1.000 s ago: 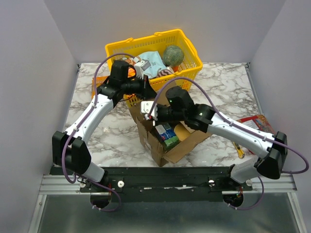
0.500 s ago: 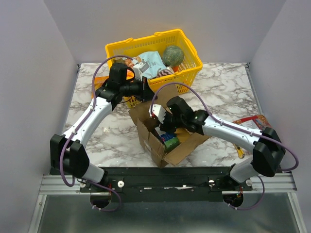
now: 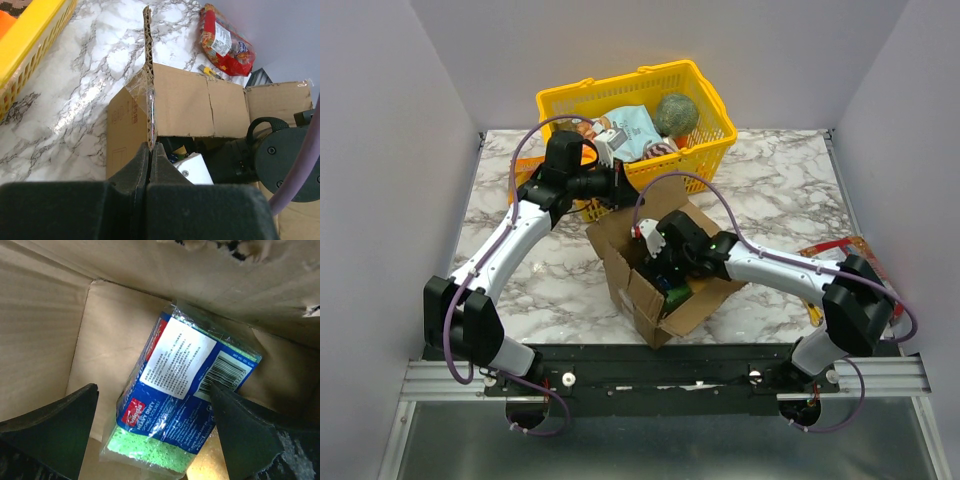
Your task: Unpack the express box
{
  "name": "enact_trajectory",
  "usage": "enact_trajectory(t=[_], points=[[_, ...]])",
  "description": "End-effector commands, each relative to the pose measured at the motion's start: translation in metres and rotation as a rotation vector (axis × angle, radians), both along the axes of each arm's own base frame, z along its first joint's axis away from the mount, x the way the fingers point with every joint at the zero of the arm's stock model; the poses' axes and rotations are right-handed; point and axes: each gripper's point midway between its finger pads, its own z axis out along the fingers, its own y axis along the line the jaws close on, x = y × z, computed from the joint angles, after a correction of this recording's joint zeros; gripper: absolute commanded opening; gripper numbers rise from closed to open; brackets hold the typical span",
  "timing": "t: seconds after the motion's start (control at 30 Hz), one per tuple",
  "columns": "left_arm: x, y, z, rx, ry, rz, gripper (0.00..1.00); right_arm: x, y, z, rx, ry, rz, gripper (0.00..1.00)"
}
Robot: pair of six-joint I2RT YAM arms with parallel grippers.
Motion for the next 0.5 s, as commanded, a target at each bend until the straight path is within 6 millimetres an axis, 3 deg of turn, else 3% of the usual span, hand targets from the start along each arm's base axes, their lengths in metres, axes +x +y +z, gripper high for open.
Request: enact_trajectory(t=[0.0,0.17,0.27,0.3,0.37,0.4,0.47], points=[[-0.016,-0.006,-0.015,0.004,0.067,-0.062,0.00,-0.024,-0.044,-0.061,-0.227,0.163,-0.078,0.99],[-0.011,-0.008,-0.015,0.003,0.072,-0.062,0.00,-0.024,-0.046,-0.076,-0.267,0.148,0.007,0.95],[-0.006,-0.009,-0.013,0.001,0.070,-0.058,0.00,-0.020,-0.045,-0.076,-0.264,0.126,0.058,0.79],[-0.004,-0.009,-0.012,0.002,0.066,-0.058,0.00,-0.017,-0.043,-0.073,-0.255,0.108,0.074,0.67],[0.001,-0.009,-0.009,0.007,0.052,-0.052,0.00,-0.005,-0.043,-0.065,-0.248,0.049,0.116,0.54],[0.003,-0.007,-0.009,0.014,0.052,-0.048,0.00,0.001,-0.042,-0.060,-0.240,0.025,0.128,0.42],[0.006,-0.006,-0.005,0.022,0.027,-0.045,0.00,0.015,-0.041,-0.040,-0.215,-0.042,0.155,0.26]])
